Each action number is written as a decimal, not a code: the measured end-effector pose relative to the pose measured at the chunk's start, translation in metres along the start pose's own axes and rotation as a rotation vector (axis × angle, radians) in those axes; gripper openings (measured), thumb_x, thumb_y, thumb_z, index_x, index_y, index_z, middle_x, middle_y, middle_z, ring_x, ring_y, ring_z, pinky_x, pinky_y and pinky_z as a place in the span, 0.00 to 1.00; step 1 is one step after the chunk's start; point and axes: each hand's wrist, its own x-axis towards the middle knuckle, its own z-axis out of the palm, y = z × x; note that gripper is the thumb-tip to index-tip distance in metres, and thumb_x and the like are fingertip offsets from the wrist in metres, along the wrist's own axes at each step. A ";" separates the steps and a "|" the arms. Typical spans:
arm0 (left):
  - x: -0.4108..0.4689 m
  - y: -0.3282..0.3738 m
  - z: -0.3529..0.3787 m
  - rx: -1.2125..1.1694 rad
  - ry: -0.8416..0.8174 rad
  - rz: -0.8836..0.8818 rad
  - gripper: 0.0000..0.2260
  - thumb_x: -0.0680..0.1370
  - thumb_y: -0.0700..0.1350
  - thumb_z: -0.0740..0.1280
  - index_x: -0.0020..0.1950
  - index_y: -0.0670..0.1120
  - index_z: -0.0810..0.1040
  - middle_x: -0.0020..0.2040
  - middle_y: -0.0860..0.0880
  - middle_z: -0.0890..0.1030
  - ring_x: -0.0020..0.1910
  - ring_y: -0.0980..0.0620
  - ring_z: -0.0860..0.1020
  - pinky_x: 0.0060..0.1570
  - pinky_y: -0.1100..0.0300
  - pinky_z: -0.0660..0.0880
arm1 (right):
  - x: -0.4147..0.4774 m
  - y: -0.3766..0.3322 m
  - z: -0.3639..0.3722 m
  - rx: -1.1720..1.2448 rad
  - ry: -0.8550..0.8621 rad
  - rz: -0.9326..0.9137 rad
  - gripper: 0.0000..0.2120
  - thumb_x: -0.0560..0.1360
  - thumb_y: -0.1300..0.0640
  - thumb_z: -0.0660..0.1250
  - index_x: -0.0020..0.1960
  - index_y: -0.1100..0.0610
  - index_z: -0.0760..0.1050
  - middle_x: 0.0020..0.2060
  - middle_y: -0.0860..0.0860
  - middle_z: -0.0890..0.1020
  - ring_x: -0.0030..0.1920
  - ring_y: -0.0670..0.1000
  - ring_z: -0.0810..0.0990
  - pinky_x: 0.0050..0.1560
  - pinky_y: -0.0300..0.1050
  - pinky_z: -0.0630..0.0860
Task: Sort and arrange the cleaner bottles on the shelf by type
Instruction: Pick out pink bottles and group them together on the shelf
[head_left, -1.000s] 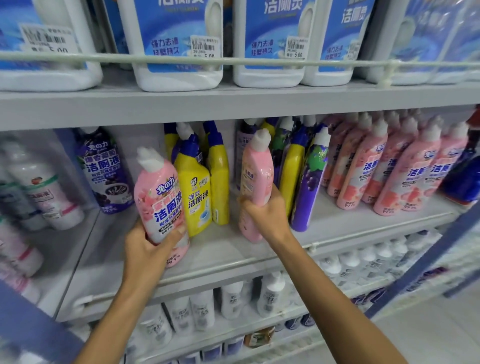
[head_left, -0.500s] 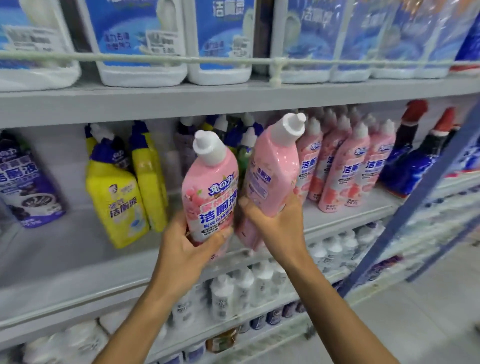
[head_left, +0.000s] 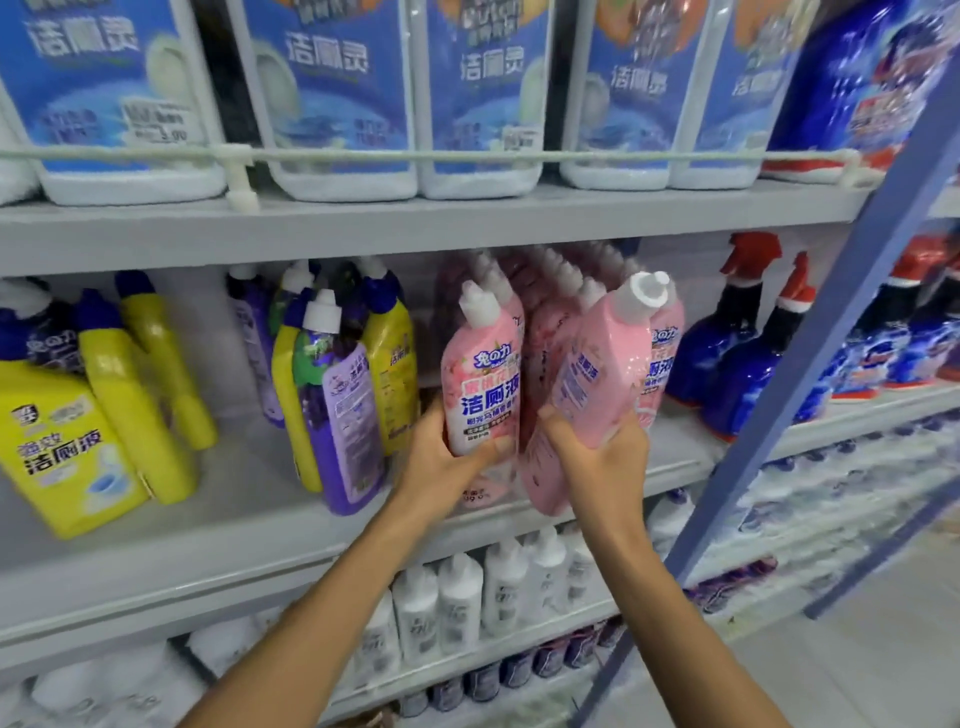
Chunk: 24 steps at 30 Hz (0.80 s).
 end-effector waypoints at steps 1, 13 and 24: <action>0.007 -0.005 0.006 0.025 0.004 -0.004 0.22 0.71 0.39 0.81 0.61 0.48 0.78 0.51 0.49 0.88 0.50 0.48 0.87 0.43 0.55 0.83 | 0.005 0.003 -0.004 -0.009 -0.003 0.001 0.18 0.75 0.58 0.76 0.63 0.56 0.79 0.52 0.49 0.87 0.53 0.47 0.86 0.57 0.48 0.83; 0.034 -0.024 0.000 0.341 0.017 0.061 0.33 0.64 0.63 0.81 0.64 0.60 0.71 0.57 0.56 0.84 0.54 0.56 0.83 0.54 0.50 0.82 | 0.005 0.023 0.015 -0.055 0.102 -0.015 0.25 0.73 0.55 0.78 0.67 0.48 0.74 0.58 0.44 0.84 0.58 0.43 0.83 0.63 0.51 0.80; 0.048 -0.025 -0.034 0.462 -0.235 0.154 0.29 0.72 0.60 0.72 0.68 0.49 0.69 0.56 0.52 0.81 0.55 0.52 0.82 0.55 0.51 0.80 | -0.009 0.022 0.084 -0.150 0.422 -0.025 0.39 0.72 0.42 0.77 0.76 0.54 0.65 0.66 0.44 0.72 0.69 0.44 0.69 0.73 0.48 0.67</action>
